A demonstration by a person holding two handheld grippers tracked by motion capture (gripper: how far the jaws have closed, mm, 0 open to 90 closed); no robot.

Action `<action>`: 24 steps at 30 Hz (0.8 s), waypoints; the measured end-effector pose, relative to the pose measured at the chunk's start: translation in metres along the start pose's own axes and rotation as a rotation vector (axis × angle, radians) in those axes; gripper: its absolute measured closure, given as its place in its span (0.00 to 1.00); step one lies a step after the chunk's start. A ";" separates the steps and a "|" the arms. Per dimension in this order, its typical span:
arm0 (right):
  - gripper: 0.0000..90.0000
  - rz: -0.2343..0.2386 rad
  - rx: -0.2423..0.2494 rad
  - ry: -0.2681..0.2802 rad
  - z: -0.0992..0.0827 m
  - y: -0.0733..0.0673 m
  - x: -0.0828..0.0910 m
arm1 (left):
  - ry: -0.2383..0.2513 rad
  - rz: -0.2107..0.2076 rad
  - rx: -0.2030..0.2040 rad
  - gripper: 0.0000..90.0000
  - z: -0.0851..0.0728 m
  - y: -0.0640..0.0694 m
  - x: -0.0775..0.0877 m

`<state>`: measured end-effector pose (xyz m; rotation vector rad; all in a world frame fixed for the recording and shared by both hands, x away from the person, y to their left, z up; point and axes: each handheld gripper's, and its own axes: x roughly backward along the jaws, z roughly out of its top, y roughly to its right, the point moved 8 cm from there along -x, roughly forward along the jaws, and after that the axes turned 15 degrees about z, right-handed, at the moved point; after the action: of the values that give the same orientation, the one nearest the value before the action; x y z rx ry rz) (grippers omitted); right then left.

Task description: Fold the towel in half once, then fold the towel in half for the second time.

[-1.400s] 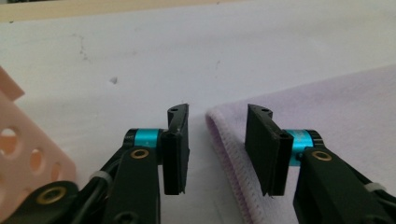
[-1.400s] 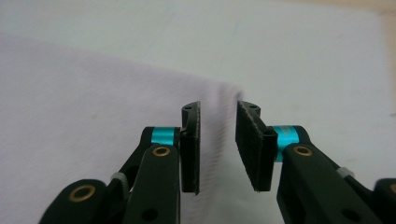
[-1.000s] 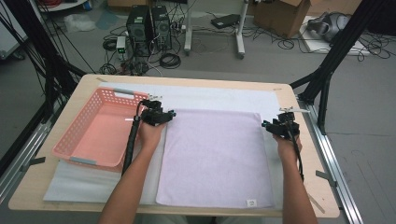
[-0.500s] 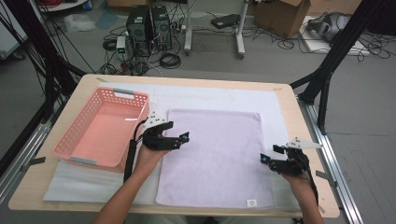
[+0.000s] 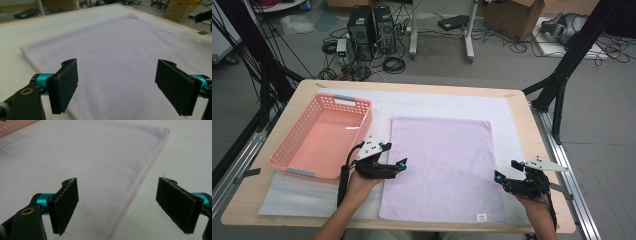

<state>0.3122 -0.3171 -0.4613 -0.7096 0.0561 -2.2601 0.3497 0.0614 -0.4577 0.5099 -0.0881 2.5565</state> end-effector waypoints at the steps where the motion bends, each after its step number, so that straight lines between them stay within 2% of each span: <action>1: 0.19 -0.007 -0.013 0.007 0.001 -0.001 0.002 | 0.010 0.015 0.012 0.22 -0.003 -0.002 0.003; 3: 0.19 -0.006 -0.019 0.030 0.004 -0.001 0.005 | 0.011 0.011 0.023 0.21 -0.006 -0.004 0.007; 5: 0.19 -0.014 -0.009 0.031 0.004 0.000 0.005 | 0.017 0.025 0.030 0.21 -0.003 -0.008 0.011; 9: 0.19 -0.023 -0.019 0.033 0.007 0.005 0.000 | 0.007 0.045 0.009 0.22 -0.007 -0.013 0.018; 13: 0.19 -0.003 -0.013 0.021 0.010 0.004 -0.009 | 0.029 0.074 0.037 0.21 -0.005 -0.020 0.024; 18: 0.20 0.000 -0.013 0.027 0.013 0.007 -0.011 | 0.034 0.067 0.054 0.20 -0.004 -0.020 0.019; 21: 0.21 0.006 -0.023 0.022 0.013 0.009 -0.014 | 0.039 0.050 0.091 0.20 0.000 -0.019 0.015; 24: 0.22 0.017 -0.024 0.015 0.014 0.009 -0.018 | 0.030 0.038 0.095 0.20 0.006 -0.017 0.006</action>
<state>0.3352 -0.3090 -0.4599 -0.7028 0.0965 -2.2523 0.3553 0.0783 -0.4507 0.5095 0.0348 2.6144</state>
